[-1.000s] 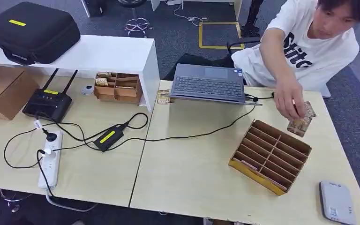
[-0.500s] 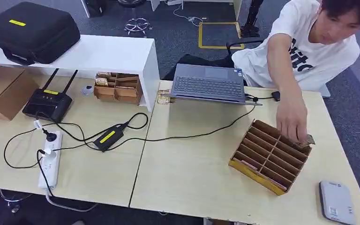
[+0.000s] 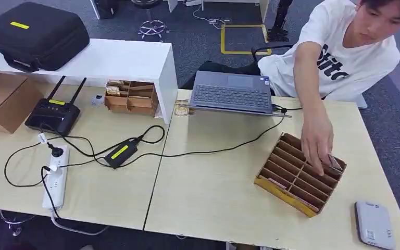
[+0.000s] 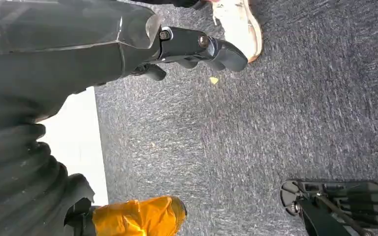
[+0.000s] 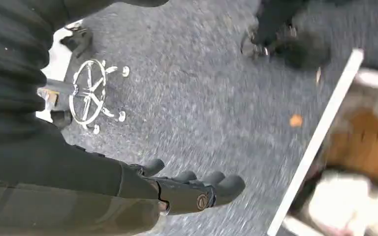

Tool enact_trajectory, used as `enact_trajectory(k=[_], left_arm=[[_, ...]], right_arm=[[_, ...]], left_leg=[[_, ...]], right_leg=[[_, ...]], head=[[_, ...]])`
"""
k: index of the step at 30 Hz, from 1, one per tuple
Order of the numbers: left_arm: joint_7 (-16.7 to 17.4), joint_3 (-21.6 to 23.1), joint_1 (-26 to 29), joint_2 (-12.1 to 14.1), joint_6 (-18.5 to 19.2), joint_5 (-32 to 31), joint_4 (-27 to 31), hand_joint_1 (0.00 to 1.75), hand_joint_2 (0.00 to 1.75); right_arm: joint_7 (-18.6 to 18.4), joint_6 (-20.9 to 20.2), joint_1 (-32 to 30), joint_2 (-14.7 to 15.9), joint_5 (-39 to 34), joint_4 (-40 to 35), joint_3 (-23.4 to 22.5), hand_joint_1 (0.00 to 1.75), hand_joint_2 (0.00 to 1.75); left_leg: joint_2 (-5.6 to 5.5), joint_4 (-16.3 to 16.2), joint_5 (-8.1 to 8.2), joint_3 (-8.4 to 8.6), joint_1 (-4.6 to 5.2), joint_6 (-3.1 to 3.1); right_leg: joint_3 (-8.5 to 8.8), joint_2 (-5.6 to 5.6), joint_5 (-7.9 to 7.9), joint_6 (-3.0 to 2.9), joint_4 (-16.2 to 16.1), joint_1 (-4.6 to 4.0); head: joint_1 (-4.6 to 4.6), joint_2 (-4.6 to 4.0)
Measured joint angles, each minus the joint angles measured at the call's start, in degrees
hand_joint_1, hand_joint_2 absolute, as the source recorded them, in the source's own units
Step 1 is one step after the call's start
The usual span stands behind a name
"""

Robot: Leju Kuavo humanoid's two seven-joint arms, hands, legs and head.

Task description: Pass the card to the sensor for recognition and then transmit it.

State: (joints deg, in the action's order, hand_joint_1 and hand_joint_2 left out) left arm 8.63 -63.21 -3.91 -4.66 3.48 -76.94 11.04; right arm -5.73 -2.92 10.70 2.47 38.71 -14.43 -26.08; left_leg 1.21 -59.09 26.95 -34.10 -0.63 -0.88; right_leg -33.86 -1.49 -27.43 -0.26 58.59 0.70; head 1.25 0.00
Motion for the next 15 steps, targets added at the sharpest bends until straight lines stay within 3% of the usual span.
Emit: enact_trajectory(k=[2, 6, 15], left_arm=[[0.0, 0.0, 0.0, 0.0, -0.2, 0.1, 0.0, 0.0, 1.75], [0.0, 0.0, 0.0, 0.0, 0.1, -0.3, 0.0, 0.0, 1.75], [0.0, 0.0, 0.0, 0.0, 0.3, -0.4, 0.0, 0.0, 1.75]], right_arm=[[-0.5, 1.6, 0.2, 0.0, -1.3, 0.0, -0.1, 0.0, 1.75], [0.0, -5.7, 0.2, 0.0, 0.4, 0.0, 0.2, 0.0, 1.75], [0.6, -5.5, -0.1, 0.0, 0.2, 0.1, 0.3, 0.0, 1.75]], left_leg=[[0.0, 0.0, 0.0, 0.01, 0.0, 0.0], [-0.01, 0.0, 0.0, 0.02, 0.0, 0.0], [0.0, 0.0, 0.0, 0.01, 0.0, 0.0]], right_leg=[[0.0, 0.0, 0.0, 0.0, 0.0, 0.0], [0.0, -0.01, 0.0, 0.0, 0.0, 0.0], [0.0, 0.0, 0.0, 0.0, 0.0, 0.0]], head=[[0.0, 0.0], [0.0, 0.0], [0.0, 0.0]])
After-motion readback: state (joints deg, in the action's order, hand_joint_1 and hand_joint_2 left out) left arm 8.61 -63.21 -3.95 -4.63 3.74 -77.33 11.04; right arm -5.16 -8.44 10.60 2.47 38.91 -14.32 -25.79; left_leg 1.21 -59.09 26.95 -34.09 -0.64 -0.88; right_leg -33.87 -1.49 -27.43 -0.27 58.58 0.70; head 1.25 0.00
